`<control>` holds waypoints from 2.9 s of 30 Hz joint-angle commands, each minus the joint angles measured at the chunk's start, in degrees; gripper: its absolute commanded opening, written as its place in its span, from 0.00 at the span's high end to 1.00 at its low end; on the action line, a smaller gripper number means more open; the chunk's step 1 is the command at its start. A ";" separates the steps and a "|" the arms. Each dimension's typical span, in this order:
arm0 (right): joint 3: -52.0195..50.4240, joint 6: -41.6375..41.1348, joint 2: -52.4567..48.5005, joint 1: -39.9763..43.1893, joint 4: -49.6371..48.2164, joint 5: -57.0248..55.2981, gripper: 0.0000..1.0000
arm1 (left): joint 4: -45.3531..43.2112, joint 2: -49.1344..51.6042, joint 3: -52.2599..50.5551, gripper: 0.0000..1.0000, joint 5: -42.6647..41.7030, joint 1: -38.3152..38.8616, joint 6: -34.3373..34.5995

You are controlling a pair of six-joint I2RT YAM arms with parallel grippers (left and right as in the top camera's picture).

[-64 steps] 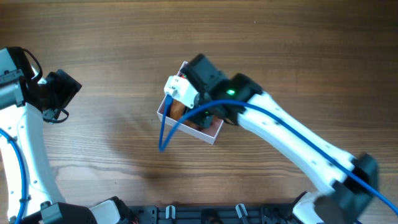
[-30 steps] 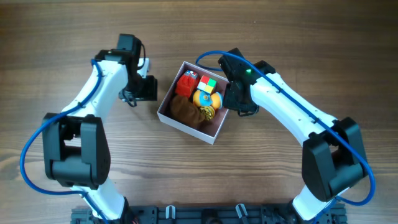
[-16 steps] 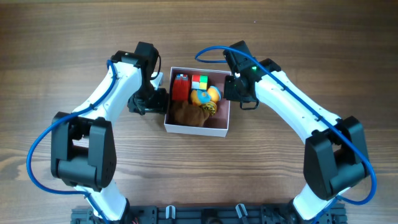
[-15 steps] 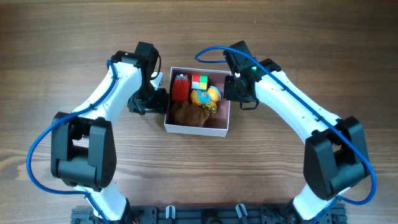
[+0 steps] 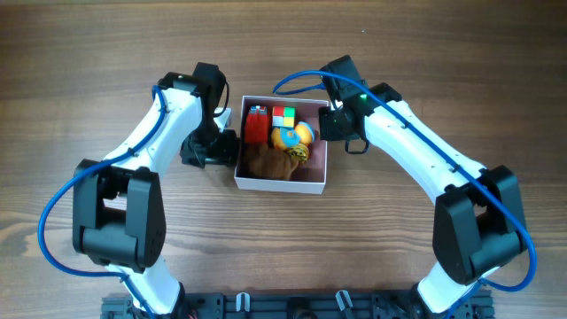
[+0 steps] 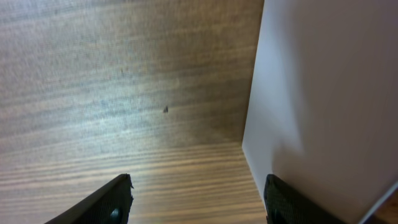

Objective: Pack container

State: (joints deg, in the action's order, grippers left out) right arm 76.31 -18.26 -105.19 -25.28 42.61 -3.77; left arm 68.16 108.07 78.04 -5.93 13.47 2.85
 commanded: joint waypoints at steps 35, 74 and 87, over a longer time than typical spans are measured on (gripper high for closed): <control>-0.07 1.53 42.62 -0.33 12.02 -9.38 0.00 | -10.60 -32.04 5.53 0.00 4.98 -9.09 5.31; -38.42 4.98 85.61 5.14 -3.39 -8.13 0.00 | -13.49 -85.05 -24.44 0.00 5.38 -9.09 13.07; -66.49 20.33 104.98 22.77 -50.56 5.99 0.00 | -13.49 -85.05 -24.44 0.00 5.38 -9.09 13.07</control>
State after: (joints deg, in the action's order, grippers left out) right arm 13.96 -4.56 -0.95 -3.57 -4.91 -0.38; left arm 54.83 23.29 54.19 -1.13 4.75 15.42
